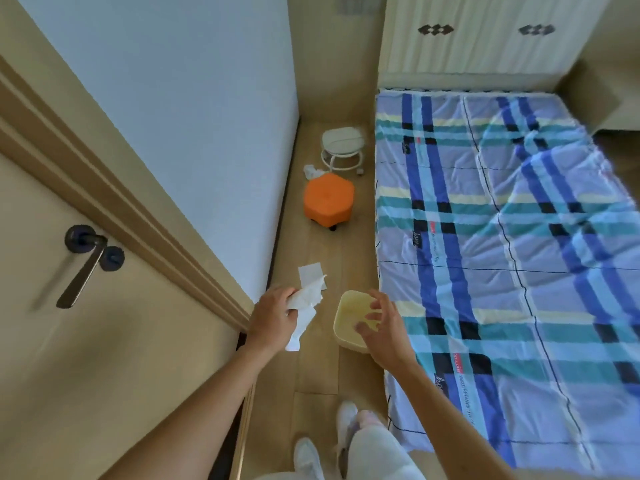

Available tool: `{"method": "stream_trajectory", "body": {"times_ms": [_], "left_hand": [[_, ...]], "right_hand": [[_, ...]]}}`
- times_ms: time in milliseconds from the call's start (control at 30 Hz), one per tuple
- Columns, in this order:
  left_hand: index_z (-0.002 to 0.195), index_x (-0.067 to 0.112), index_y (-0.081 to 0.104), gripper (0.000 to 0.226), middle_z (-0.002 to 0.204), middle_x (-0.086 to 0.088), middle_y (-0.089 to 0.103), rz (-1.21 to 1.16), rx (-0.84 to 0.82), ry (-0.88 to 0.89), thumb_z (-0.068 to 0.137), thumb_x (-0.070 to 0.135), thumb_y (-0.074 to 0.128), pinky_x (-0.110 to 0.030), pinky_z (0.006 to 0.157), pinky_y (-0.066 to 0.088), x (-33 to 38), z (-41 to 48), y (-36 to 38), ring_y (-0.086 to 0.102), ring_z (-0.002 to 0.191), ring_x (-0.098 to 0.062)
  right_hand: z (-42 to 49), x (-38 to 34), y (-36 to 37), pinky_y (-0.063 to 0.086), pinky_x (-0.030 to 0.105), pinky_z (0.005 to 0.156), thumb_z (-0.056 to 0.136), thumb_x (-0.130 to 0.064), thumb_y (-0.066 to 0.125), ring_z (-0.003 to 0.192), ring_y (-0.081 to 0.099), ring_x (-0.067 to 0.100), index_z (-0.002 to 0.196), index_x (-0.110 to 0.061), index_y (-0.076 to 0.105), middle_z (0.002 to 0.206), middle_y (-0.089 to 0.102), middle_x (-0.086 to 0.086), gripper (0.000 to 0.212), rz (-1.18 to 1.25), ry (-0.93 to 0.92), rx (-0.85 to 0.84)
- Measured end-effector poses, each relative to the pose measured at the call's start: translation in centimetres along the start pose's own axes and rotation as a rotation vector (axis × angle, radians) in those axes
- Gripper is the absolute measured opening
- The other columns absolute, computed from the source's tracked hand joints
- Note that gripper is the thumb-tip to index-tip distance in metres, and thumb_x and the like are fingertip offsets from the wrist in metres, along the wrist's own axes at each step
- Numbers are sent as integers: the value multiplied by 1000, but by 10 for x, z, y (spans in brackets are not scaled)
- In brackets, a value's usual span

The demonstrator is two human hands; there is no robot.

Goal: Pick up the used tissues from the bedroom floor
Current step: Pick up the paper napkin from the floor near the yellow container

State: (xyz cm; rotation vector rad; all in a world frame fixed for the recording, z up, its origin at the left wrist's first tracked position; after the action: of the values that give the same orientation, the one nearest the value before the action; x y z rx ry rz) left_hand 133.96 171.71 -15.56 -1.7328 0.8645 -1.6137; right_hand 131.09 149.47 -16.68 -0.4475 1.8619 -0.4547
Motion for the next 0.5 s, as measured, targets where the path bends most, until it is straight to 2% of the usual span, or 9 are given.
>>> {"method": "stream_trajectory", "body": {"times_ms": [133, 233, 333, 500], "left_hand": [[92, 6, 66, 16, 86, -1, 62, 13, -86, 40, 81, -3, 58, -40, 68, 53, -4, 69, 20, 60, 79, -24], [94, 8, 67, 15, 88, -1, 63, 32, -147, 7, 83, 1, 59, -39, 70, 55, -19, 115, 36, 61, 82, -23], [98, 10, 69, 18, 94, -2, 64, 83, -224, -68, 85, 5, 58, -36, 73, 54, -42, 158, 50, 61, 87, -23], [98, 12, 69, 13, 96, -2, 64, 114, -314, -108, 86, 11, 64, -34, 74, 53, -92, 235, 98, 61, 88, -22]], "right_hand": [[51, 8, 4, 53, 46, 94, 87, -19, 70, 113, 58, 20, 142, -21, 40, 131, 52, 3, 62, -3, 73, 36], [101, 8, 10, 52, 46, 96, 87, -22, 70, 115, 59, 21, 141, -21, 41, 131, 53, 2, 61, -15, 98, 17], [156, 7, 18, 51, 40, 96, 88, -23, 70, 112, 60, 19, 143, -19, 40, 131, 53, 3, 63, -41, 134, -19], [256, 23, 52, 41, 26, 81, 89, -27, 67, 103, 55, 14, 143, -18, 40, 128, 54, 2, 61, -107, 167, -47]]}}
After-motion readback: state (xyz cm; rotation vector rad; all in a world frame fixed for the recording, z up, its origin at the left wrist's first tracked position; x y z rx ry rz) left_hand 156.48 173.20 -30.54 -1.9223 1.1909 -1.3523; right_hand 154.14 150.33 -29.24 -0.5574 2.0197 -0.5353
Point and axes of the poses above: each hand's wrist, its own z-axis towards the middle knuckle, its own y-axis out of the palm, x = y × z, the point moved 2 cm from there along z, towards the middle knuckle
